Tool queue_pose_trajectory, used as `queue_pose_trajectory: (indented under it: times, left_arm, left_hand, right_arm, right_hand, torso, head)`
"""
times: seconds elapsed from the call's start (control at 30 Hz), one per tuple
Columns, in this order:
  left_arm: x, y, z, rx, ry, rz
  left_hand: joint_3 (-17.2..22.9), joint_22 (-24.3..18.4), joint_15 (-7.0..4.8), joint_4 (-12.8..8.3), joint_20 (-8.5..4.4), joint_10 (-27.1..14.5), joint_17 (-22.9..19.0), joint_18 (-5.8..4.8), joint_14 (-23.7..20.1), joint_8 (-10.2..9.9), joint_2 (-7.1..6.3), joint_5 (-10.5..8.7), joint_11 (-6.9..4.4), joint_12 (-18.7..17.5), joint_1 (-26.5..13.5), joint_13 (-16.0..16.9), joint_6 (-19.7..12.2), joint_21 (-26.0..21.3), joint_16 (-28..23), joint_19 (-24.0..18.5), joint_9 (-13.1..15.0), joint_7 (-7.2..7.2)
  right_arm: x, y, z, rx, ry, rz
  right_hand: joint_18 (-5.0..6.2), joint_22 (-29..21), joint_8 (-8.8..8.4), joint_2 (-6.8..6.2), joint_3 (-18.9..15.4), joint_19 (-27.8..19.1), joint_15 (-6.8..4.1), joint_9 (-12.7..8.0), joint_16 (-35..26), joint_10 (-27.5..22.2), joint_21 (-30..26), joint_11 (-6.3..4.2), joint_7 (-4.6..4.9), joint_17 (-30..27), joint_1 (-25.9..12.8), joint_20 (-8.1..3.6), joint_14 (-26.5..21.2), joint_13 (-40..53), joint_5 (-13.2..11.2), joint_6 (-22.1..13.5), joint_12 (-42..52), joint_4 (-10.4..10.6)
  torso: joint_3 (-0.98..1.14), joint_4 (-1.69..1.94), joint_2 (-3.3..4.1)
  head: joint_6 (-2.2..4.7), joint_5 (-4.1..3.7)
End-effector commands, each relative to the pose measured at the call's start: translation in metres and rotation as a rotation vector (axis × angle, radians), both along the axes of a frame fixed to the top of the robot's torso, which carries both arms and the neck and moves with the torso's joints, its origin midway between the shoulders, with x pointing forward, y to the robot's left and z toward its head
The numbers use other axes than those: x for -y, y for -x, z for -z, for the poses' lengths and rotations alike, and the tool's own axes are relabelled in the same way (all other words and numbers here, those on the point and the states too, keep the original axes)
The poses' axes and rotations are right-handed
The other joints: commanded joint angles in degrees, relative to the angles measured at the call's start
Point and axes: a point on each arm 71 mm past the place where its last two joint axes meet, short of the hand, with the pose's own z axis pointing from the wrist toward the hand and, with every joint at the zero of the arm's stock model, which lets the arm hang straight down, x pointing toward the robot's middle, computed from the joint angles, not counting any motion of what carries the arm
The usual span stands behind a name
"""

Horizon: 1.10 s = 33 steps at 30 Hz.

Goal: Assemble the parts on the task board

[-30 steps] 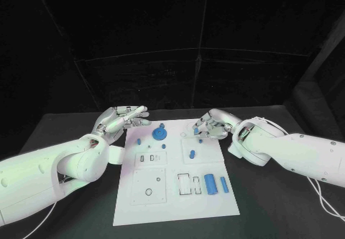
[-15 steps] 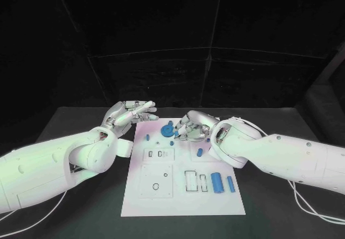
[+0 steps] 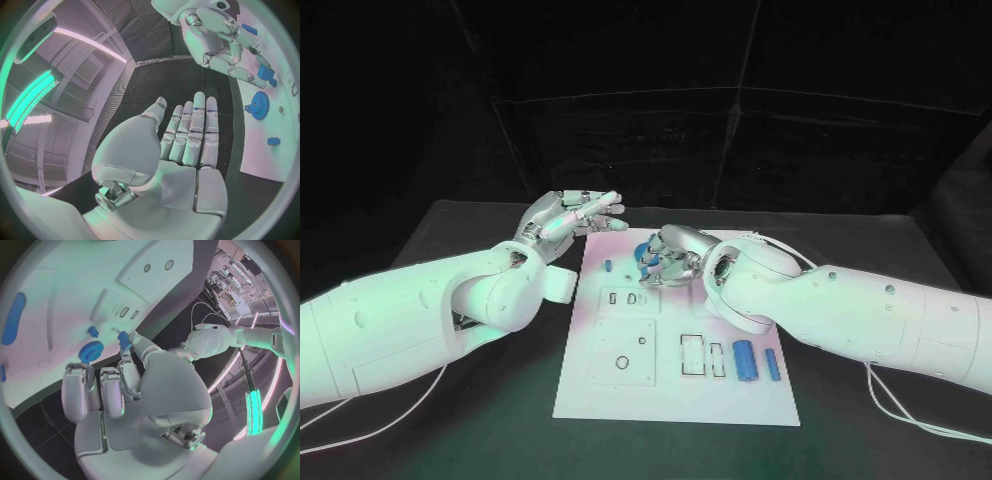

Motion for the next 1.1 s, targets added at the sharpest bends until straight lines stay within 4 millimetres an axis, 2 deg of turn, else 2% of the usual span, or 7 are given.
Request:
queue_pose_trajectory:
  times: [0.03, 0.2, 0.33, 1.1]
  left_arm:
    - [0.002, 0.0, -0.002, 0.009, 0.006, 0.012]
    - [0.002, 0.0, -0.001, 0.009, 0.007, 0.014]
    - [0.003, -0.001, -0.001, 0.008, 0.007, 0.014]
    - [0.003, -0.001, -0.001, 0.007, 0.007, 0.016]
  left_hand:
    - [0.3, -0.1, 0.15, 0.0, -0.1, 0.4, 0.1, 0.87, 0.4, -0.4, 0.43, 0.26, -0.02, -0.2, 0.1, -0.1, 0.3, -0.2, -0.2, 0.4, -0.1, -0.04]
    - [0.3, -0.1, 0.15, 0.0, -0.1, 0.4, 0.1, 0.87, 0.4, -0.4, 0.43, 0.26, -0.02, -0.2, 0.1, -0.1, 0.3, -0.2, -0.2, 0.4, -0.1, -0.04]
    - [0.3, -0.1, 0.15, 0.0, -0.1, 0.4, 0.1, 0.87, 0.4, -0.4, 0.43, 0.26, -0.02, -0.2, 0.1, -0.1, 0.3, -0.2, -0.2, 0.4, -0.1, -0.04]
    - [0.3, -0.1, 0.15, 0.0, -0.1, 0.4, 0.1, 0.87, 0.4, -0.4, 0.43, 0.26, -0.02, -0.2, 0.1, -0.1, 0.3, -0.2, -0.2, 0.4, -0.1, -0.04]
  right_arm:
    - [-0.004, 0.002, 0.003, 0.001, 0.056, -0.024]
    - [-0.009, 0.004, 0.007, 0.0, 0.073, -0.04]
    - [-0.011, 0.005, 0.011, -0.001, 0.083, -0.047]
    - [-0.015, 0.008, 0.029, -0.011, 0.104, -0.054]
  right_hand:
    - [-0.09, 2.3, 0.23, -0.06, 0.5, 0.8, -0.33, 0.1, 0.1, -0.3, -0.3, -0.1, -0.02, 14.3, -0.3, -0.44, 5.9, 0.0, 0.3, 0.6, -0.1, 0.2]
    - [-0.09, 2.3, 0.23, -0.08, 0.5, 0.8, -0.33, 0.1, 0.1, -0.3, -0.2, -0.1, -0.02, 14.3, -0.3, -0.44, 5.9, 0.0, 0.3, 0.6, -0.1, 0.2]
    - [-0.1, 2.3, 0.23, -0.14, 0.5, 0.8, -0.33, 0.1, 0.2, -0.3, -0.2, -0.11, -0.03, 14.4, -0.4, -0.44, 5.9, 0.1, 0.3, 0.6, -0.1, 0.2]
    - [-0.1, 2.4, 0.22, -0.24, 0.5, 0.9, -0.33, 0.1, 0.2, -0.2, -0.2, -0.11, -0.03, 14.4, -0.4, -0.44, 5.9, 0.1, 0.3, 0.6, -0.1, 0.2]
  torso:
    - [0.08, -0.08, 0.0]
    - [0.03, 0.04, 0.01]
    - [0.07, 0.0, 0.0]
    - [0.0, 0.01, -0.02]
  head:
    - [-0.38, 0.17]
    - [-0.67, 0.17]
    - [-0.89, 0.39]
    - [-1.24, 0.52]
